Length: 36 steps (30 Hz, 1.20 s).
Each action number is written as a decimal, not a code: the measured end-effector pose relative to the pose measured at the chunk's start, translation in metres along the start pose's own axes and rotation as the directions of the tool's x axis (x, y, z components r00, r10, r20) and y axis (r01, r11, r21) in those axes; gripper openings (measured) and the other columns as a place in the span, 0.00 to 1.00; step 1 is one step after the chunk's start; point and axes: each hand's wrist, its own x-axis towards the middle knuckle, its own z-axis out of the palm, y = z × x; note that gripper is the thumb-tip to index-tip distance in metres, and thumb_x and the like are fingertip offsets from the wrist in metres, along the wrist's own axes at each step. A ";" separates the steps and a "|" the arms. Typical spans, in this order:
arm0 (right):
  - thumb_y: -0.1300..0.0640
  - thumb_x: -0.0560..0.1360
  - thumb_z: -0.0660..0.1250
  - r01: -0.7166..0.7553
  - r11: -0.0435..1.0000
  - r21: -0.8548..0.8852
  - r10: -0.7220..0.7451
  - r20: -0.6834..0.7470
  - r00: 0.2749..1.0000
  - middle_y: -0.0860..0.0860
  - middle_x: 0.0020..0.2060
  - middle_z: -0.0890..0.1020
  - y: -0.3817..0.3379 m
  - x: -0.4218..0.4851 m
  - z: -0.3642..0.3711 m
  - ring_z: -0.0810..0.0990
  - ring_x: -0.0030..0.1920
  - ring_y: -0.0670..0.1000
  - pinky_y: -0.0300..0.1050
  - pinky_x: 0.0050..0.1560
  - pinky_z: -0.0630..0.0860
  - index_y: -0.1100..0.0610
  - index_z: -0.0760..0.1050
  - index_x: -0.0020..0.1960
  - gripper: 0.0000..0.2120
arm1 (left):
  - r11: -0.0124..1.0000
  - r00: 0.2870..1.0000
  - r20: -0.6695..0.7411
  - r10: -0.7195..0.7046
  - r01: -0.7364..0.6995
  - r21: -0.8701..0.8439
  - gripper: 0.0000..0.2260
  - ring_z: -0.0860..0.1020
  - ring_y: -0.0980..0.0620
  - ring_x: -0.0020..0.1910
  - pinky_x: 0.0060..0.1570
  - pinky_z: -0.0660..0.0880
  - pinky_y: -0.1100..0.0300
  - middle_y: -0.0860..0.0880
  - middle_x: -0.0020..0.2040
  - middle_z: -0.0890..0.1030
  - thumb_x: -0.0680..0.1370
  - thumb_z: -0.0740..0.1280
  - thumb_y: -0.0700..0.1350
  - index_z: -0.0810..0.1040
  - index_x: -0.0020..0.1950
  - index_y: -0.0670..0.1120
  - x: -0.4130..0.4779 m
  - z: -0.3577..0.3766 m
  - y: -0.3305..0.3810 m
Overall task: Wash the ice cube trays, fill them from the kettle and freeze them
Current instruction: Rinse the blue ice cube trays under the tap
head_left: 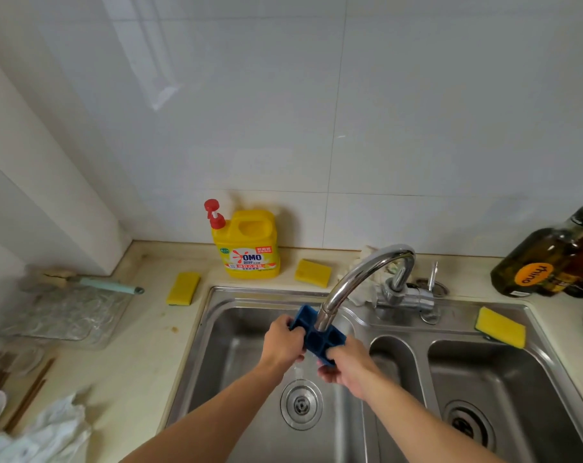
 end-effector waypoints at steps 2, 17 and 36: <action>0.74 0.80 0.56 -0.020 1.000 0.020 0.020 0.005 1.000 0.65 0.38 0.81 0.001 0.002 0.004 0.81 0.27 0.57 0.47 0.29 0.78 0.64 0.75 0.53 0.11 | 0.999 0.999 -0.024 0.025 -0.024 0.048 0.03 0.81 0.48 0.37 0.31 0.78 0.61 0.41 0.44 0.84 0.79 0.62 0.38 0.75 0.51 0.43 -0.002 -0.003 0.000; 0.62 0.78 0.69 0.243 0.950 -0.197 -0.254 -0.032 0.967 0.60 0.43 0.84 -0.029 -0.021 -0.031 0.81 0.31 0.52 0.45 0.31 0.76 0.55 0.72 0.59 0.12 | 0.886 0.936 0.301 -0.182 0.289 -0.362 0.11 0.84 0.43 0.48 0.43 0.82 0.51 0.41 0.50 0.85 0.84 0.59 0.43 0.79 0.58 0.43 -0.010 0.011 -0.014; 0.56 0.82 0.68 0.089 0.992 0.087 -0.090 0.000 0.996 0.61 0.40 0.87 -0.012 -0.017 -0.018 0.86 0.37 0.58 0.47 0.37 0.82 0.64 0.76 0.56 0.11 | 0.862 0.984 0.149 -0.099 0.160 -0.480 0.12 0.84 0.43 0.53 0.46 0.80 0.50 0.42 0.55 0.84 0.81 0.64 0.40 0.72 0.64 0.49 -0.011 0.006 -0.012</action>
